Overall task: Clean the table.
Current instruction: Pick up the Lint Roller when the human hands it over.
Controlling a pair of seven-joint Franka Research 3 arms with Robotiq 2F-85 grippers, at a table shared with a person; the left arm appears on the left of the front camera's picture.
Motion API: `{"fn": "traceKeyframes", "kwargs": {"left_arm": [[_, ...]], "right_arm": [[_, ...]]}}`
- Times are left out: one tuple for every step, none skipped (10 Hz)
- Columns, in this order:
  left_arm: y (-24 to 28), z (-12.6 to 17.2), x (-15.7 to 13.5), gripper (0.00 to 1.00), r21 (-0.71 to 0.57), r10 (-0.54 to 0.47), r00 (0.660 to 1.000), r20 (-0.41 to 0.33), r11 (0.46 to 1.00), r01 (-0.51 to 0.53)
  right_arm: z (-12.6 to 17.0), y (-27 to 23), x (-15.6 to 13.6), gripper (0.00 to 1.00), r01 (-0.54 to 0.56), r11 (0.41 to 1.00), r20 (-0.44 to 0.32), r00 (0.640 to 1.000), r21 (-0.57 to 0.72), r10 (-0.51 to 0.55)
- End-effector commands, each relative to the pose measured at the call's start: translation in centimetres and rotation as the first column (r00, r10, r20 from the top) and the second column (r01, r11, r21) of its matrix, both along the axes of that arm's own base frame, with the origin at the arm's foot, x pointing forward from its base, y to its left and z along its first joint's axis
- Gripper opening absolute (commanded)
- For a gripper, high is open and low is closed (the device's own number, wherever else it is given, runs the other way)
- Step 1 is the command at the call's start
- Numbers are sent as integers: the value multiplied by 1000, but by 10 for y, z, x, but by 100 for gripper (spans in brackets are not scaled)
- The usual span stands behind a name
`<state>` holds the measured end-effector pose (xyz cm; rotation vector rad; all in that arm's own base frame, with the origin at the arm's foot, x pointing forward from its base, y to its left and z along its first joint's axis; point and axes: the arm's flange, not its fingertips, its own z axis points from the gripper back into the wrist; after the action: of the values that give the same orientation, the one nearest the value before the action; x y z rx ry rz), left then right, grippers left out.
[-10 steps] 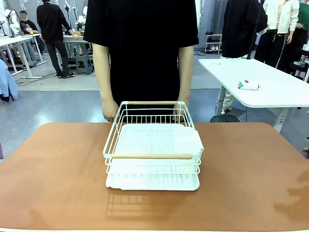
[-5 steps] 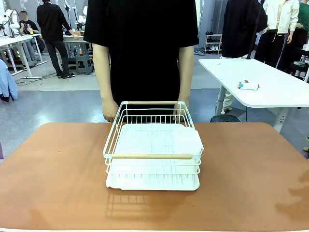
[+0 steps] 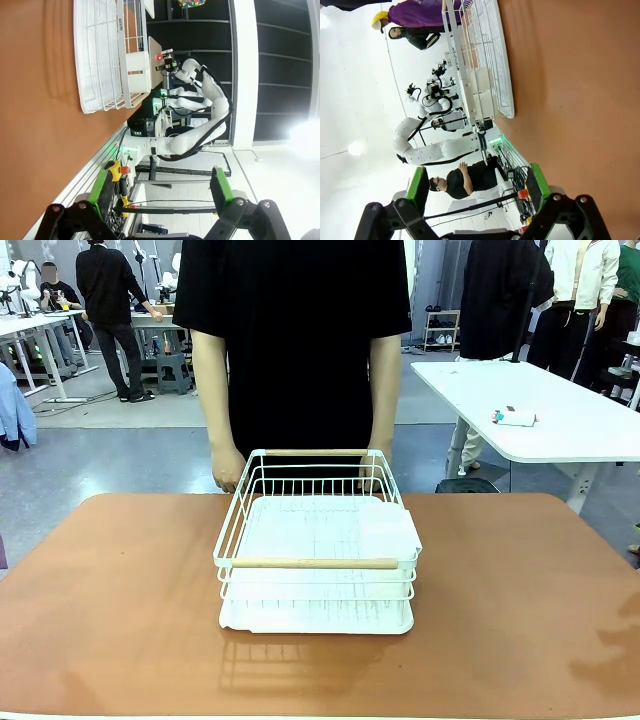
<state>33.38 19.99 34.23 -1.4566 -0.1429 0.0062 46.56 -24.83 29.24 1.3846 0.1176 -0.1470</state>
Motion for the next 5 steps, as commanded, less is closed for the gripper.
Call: {"fn": "traceKeyframes", "kwargs": {"left_arm": [[1, 0, 0, 100, 2, 4, 1000, -2, 1000, -4], [1, 0, 0, 100, 2, 4, 1000, -2, 1000, -4], [1, 0, 0, 100, 2, 4, 1000, -2, 1000, -4], [1, 0, 0, 100, 2, 4, 1000, -2, 1000, -4], [1, 0, 0, 100, 2, 4, 1000, -2, 1000, -4]], "right_arm": [[1, 1, 1, 100, -2, 1000, 2, 1000, -6, 2], [1, 1, 1, 100, -2, 1000, 2, 1000, -6, 2], [1, 1, 1, 100, -2, 1000, 2, 1000, -6, 2], [1, 1, 1, 100, -2, 1000, 2, 1000, -6, 2], [1, 1, 1, 100, -2, 1000, 2, 1000, -6, 2]]}}
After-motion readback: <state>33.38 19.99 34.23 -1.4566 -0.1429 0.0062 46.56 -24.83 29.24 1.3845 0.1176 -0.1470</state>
